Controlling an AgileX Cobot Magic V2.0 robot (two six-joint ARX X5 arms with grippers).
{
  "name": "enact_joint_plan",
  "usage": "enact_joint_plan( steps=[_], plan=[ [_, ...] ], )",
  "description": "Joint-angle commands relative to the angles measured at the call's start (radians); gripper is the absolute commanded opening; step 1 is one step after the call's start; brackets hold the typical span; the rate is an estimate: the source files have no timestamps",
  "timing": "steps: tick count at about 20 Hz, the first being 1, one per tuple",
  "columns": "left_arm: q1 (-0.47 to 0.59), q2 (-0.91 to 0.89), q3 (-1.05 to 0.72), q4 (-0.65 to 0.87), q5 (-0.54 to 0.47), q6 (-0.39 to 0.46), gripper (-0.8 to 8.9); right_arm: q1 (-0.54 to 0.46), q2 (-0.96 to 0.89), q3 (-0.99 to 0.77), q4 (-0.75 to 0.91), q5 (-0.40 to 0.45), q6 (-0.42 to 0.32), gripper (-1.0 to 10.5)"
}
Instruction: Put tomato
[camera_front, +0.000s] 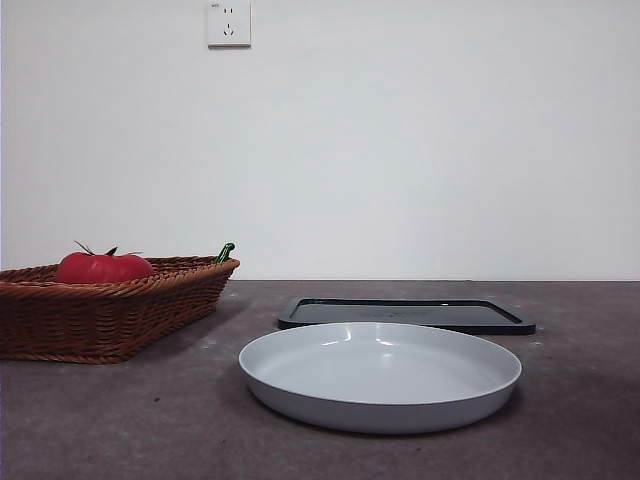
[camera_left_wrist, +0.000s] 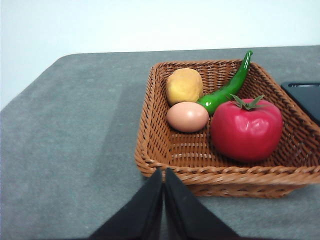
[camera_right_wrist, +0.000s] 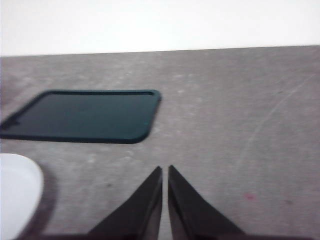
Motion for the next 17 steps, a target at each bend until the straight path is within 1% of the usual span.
enact_joint_plan(
  steps=[1,3,6,8,14,17],
  plan=[
    [0.003,-0.002,-0.021,-0.009,-0.002,-0.14,0.08,-0.001,-0.002,-0.004,0.007,-0.027,0.086,0.1],
    [0.003,-0.002,-0.021,-0.008,-0.003,-0.206,0.08,-0.001,-0.002,-0.004,0.004,-0.027,0.124,0.1],
    [0.003,-0.002,-0.02,-0.008,-0.002,-0.249,0.08,-0.001,-0.002,-0.004,-0.001,-0.024,0.136,0.1],
    [0.003,-0.002,-0.02,-0.01,-0.002,-0.299,0.08,-0.001,-0.002,-0.003,0.0,-0.025,0.15,0.1],
    [0.003,-0.002,-0.013,-0.019,-0.002,-0.434,0.08,-0.001,-0.002,-0.002,-0.002,-0.033,0.244,0.1],
    [0.003,-0.002,0.001,-0.031,0.001,-0.445,0.08,-0.001,-0.002,0.003,-0.006,-0.054,0.282,0.1]
  ],
)
